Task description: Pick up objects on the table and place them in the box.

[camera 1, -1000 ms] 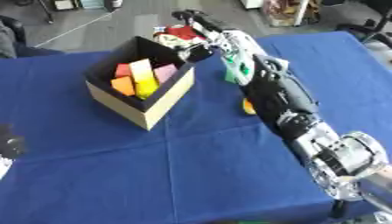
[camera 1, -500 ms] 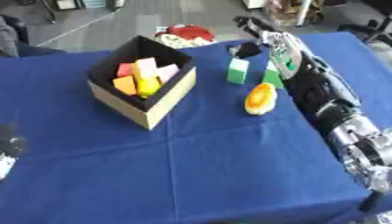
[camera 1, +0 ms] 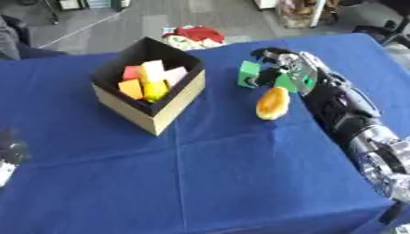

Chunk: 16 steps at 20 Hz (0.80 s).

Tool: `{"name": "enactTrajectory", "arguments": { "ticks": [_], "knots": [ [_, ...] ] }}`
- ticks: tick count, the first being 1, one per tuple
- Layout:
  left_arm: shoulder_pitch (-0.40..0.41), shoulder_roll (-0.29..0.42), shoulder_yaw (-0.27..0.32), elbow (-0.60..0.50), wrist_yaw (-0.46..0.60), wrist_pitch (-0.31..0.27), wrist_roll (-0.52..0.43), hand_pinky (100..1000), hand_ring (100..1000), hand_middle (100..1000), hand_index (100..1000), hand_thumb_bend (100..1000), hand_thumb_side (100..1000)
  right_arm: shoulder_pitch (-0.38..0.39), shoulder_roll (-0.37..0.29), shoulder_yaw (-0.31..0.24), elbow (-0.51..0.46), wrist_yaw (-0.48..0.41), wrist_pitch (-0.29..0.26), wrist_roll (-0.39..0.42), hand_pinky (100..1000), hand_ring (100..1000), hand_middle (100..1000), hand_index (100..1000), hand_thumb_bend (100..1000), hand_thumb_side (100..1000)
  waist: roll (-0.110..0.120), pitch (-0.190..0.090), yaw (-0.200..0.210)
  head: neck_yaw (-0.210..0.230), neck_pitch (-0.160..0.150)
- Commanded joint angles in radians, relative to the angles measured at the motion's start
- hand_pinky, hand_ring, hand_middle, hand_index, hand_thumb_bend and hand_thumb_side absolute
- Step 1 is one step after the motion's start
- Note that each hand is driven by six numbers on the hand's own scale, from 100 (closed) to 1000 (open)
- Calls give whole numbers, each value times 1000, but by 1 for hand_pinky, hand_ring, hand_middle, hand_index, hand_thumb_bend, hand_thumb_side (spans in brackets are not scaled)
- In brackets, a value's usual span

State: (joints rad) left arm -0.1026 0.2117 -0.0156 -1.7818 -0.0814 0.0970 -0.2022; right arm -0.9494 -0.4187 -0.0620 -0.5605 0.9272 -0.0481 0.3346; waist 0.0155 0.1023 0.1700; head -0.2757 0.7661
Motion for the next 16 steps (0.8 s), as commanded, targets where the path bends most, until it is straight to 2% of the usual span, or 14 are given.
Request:
{"name": "enactTrajectory", "arguments": {
  "ticks": [1, 6, 9, 12, 16],
  "knots": [
    [-4, 11, 7, -11, -4, -2, -3, 781, 631, 640, 832, 486, 576, -15, -21, -7, -21, 28, 6, -20, 961, 904, 834, 952, 388, 284, 1, 3, -1, -1, 4],
    [-5, 9, 7, -11, -3, -2, -5, 781, 631, 640, 833, 483, 577, -8, -3, -2, -9, 48, 2, -14, 936, 867, 776, 881, 362, 267, 2, 4, 0, -3, 4],
    [-5, 7, 7, -11, -3, -3, -6, 782, 631, 640, 832, 481, 578, -5, 11, -1, -10, 56, -2, -24, 914, 825, 674, 779, 311, 230, 3, 4, 2, -4, 4],
    [-4, 7, 8, -10, -3, -2, -6, 782, 631, 640, 832, 480, 579, -5, 21, -5, -23, 46, -8, -58, 883, 770, 562, 666, 269, 179, 3, 4, 4, -6, 4],
    [-4, 7, 8, -10, -3, -2, -6, 783, 631, 640, 833, 479, 579, -15, 24, -5, -79, 20, -31, -121, 866, 735, 511, 621, 215, 129, 1, 3, 5, -7, 4]
  ]
}}
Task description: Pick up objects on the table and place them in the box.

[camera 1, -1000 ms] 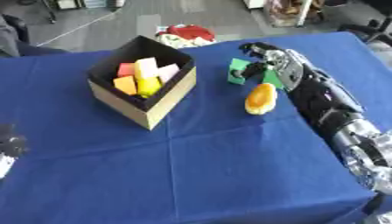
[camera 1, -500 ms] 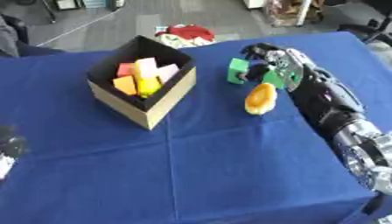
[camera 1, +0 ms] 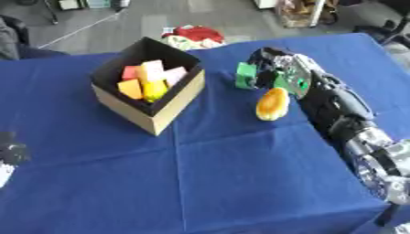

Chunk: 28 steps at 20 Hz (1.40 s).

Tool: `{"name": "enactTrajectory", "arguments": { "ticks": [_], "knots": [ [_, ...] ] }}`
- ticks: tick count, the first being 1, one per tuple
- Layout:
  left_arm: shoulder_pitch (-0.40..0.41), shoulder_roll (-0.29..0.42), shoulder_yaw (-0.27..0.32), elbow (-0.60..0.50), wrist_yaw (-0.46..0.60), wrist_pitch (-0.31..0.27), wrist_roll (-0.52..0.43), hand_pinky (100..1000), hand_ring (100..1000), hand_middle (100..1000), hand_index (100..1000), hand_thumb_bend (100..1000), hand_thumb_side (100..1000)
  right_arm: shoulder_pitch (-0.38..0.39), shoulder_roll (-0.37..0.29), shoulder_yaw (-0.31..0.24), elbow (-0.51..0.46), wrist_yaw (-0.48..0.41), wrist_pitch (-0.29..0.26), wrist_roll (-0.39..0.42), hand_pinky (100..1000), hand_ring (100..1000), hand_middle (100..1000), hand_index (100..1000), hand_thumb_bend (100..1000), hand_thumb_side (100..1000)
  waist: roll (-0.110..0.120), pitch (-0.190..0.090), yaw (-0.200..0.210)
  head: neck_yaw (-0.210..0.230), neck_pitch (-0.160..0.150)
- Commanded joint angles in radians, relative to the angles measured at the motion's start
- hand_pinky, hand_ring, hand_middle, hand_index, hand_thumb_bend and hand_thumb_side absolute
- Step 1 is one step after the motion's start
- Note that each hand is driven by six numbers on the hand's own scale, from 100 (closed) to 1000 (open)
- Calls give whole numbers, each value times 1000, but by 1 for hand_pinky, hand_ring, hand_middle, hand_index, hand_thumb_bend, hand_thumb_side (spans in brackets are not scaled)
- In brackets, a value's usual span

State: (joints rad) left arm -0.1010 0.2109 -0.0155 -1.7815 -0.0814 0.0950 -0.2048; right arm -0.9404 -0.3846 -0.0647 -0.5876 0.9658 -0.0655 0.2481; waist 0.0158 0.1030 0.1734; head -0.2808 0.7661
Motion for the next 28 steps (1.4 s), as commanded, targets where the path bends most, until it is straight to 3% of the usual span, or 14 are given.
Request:
{"name": "enactTrajectory", "arguments": {
  "ticks": [1, 6, 10, 13, 17, 18, 21, 26, 28],
  "knots": [
    [-5, 8, 8, -10, -3, 0, -3, 783, 631, 640, 833, 479, 579, -28, -9, -1, -73, -32, -25, -50, 864, 728, 504, 615, 201, 116, -1, 1, 2, -2, 4],
    [-6, 8, 7, -11, -3, -1, -4, 783, 631, 640, 833, 478, 580, -66, 10, 49, -202, -112, -98, -85, 862, 722, 501, 614, 172, 100, -3, -1, 6, -8, 4],
    [-8, 7, 5, -11, -2, -1, -6, 784, 631, 640, 833, 477, 580, -82, 42, 107, -296, -174, -153, -39, 868, 733, 514, 629, 171, 100, -2, -2, 12, -16, 4],
    [-10, 6, 3, -11, -2, -1, -8, 784, 631, 640, 833, 477, 581, -90, 76, 154, -301, -180, -176, 12, 876, 751, 540, 657, 180, 113, -3, -2, 17, -24, 4],
    [-12, 4, 2, -12, -2, 0, -8, 783, 630, 639, 832, 479, 580, -85, 117, 211, -254, -127, -212, 80, 891, 809, 705, 808, 270, 242, -4, -2, 22, -29, 4],
    [-12, 3, 2, -12, -1, 0, -8, 783, 628, 639, 832, 481, 580, -82, 123, 217, -245, -110, -220, 98, 899, 829, 766, 871, 330, 317, -4, -1, 22, -29, 4],
    [-11, 2, 2, -11, 0, 1, -8, 783, 625, 639, 832, 480, 581, -73, 132, 218, -237, -58, -242, 151, 921, 872, 867, 977, 438, 424, -4, -1, 21, -28, 4],
    [-10, 5, 4, -11, -1, 1, -9, 784, 627, 641, 833, 475, 583, -73, 107, 183, -304, -63, -255, 230, 938, 888, 919, 1000, 455, 436, -7, -4, 9, -28, 4],
    [-10, 6, 4, -11, -2, 1, -9, 784, 627, 640, 833, 475, 583, -71, 88, 176, -338, -88, -247, 243, 940, 888, 917, 1000, 439, 386, -8, -5, 3, -29, 4]
  ]
}}
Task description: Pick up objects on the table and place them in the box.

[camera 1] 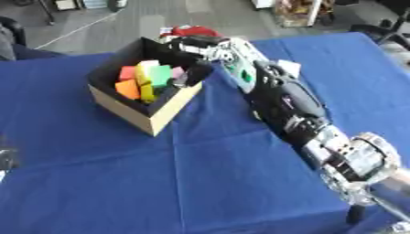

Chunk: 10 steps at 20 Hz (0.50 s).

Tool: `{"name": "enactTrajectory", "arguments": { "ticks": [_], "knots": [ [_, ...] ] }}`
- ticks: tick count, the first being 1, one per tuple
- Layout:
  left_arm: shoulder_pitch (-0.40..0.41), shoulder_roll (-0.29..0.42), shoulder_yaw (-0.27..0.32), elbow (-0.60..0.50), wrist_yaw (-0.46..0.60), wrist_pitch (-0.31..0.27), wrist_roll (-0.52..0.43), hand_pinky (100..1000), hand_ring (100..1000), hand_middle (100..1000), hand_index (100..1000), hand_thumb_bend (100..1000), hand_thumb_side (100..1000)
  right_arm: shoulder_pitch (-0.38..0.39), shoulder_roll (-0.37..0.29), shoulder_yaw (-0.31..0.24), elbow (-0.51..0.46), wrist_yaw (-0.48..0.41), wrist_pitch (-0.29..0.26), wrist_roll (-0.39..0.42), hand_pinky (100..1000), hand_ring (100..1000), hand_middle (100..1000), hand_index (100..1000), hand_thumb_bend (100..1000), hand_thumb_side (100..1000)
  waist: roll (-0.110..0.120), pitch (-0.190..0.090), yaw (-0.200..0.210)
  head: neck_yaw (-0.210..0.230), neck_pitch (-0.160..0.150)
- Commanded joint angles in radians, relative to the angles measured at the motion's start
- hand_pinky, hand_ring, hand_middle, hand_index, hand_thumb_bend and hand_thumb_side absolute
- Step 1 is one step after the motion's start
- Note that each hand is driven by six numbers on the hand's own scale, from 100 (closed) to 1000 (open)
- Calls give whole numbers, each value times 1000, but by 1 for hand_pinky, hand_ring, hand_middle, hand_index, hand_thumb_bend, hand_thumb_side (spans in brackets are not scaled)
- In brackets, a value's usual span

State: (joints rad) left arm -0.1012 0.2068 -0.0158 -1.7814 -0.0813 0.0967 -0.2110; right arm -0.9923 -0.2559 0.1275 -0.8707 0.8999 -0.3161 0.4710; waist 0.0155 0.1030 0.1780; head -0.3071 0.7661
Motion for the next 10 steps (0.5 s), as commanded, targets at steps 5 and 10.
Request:
{"name": "enactTrajectory", "arguments": {
  "ticks": [5, 10],
  "knots": [
    [-2, 19, 13, -10, -6, -1, 3, 785, 630, 642, 834, 471, 585, 17, -153, -44, -157, -99, 28, 47, 953, 900, 932, 1000, 387, 232, -13, -10, -25, 6, 4],
    [5, 25, 17, -8, -9, 0, 5, 786, 632, 643, 835, 468, 588, 78, -255, -99, -152, -121, 106, 81, 953, 904, 939, 1000, 376, 234, -20, -18, -51, 22, 4]
  ]
}}
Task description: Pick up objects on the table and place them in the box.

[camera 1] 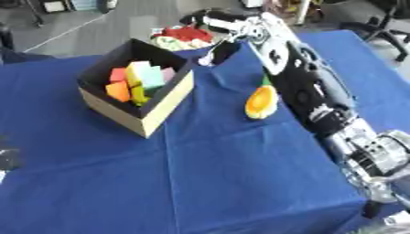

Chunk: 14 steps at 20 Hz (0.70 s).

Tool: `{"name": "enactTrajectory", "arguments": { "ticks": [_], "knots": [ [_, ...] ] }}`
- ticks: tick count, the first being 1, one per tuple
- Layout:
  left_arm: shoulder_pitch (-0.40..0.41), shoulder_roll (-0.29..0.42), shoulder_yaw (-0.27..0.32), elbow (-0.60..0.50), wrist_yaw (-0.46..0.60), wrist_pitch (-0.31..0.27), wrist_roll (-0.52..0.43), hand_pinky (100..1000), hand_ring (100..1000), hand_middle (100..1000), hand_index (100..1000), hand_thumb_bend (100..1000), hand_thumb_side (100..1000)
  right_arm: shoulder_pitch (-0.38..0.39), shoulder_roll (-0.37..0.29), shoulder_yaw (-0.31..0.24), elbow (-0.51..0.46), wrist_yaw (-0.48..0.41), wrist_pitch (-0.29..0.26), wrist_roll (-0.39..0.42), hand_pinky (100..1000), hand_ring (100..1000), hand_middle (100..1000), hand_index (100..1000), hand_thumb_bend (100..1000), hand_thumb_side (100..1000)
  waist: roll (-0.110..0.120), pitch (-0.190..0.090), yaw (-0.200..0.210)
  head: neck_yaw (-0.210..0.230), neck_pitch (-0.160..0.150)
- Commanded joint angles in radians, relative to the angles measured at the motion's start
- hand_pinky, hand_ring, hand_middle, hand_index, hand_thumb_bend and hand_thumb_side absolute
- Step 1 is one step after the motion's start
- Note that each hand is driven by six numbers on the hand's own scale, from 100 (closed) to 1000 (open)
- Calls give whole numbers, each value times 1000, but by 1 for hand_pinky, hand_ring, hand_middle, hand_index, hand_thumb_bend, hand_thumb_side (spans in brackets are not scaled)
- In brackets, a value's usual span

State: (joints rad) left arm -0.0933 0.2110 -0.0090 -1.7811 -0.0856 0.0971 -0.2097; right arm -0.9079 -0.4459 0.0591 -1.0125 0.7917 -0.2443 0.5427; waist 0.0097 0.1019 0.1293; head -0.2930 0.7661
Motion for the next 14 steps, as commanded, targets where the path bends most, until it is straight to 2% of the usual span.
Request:
{"name": "enactTrajectory", "arguments": {
  "ticks": [1, 5, 14],
  "knots": [
    [-1, 22, 11, -8, -5, -1, 3, 786, 633, 643, 835, 468, 588, 3, -77, -43, 14, -9, 53, 10, 952, 903, 938, 1000, 375, 242, -15, -18, -6, 10, 4],
    [0, 21, 10, -7, -6, -1, 2, 786, 634, 652, 835, 465, 590, 22, -100, -82, 121, 4, 105, -18, 948, 900, 931, 1000, 381, 277, -16, -20, -11, 13, 4],
    [2, 21, 12, -7, -6, -2, 2, 787, 636, 651, 835, 463, 591, 33, -110, -116, 288, 56, 146, -87, 943, 899, 923, 1000, 398, 302, -14, -20, -7, 15, 4]
  ]
}}
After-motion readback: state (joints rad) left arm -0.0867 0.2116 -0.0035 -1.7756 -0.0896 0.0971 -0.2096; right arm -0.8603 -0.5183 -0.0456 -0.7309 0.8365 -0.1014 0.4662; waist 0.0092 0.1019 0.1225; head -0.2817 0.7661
